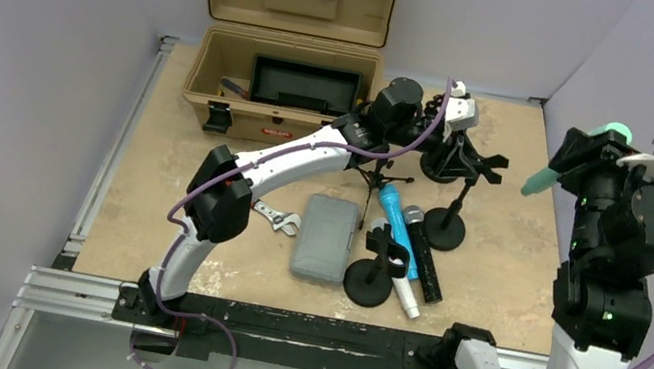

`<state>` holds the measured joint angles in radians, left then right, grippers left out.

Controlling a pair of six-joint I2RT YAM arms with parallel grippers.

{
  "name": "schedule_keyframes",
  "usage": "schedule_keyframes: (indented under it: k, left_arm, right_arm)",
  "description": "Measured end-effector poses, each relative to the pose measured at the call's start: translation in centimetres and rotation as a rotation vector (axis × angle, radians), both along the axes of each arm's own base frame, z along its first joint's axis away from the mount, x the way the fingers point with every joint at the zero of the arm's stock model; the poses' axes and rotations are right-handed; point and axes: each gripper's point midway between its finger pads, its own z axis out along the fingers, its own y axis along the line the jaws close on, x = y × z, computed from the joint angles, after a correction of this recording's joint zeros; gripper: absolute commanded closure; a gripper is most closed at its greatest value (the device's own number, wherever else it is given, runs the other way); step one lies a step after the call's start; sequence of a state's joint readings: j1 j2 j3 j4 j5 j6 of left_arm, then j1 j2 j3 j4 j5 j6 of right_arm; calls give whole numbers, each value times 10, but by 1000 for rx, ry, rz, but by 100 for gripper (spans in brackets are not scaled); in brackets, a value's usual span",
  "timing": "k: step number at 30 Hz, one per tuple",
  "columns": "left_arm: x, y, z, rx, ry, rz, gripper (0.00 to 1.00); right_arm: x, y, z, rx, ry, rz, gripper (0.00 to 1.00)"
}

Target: Remove the microphone from the stand

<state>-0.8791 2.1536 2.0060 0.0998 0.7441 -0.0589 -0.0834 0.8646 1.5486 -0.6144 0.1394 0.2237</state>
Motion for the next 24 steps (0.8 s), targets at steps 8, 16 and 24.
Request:
schedule_keyframes:
  k: [8, 16, 24]
  left_arm:
    - [3, -1, 0, 33, 57, 65, 32]
    - [4, 7, -11, 106, 172, 131, 2]
    - [-5, 33, 18, 137, 221, 211, 3]
  right_arm:
    - [2, -26, -104, 121, 186, -184, 100]
    - [22, -45, -227, 177, 513, -320, 100]
    - [8, -87, -268, 272, 552, -482, 100]
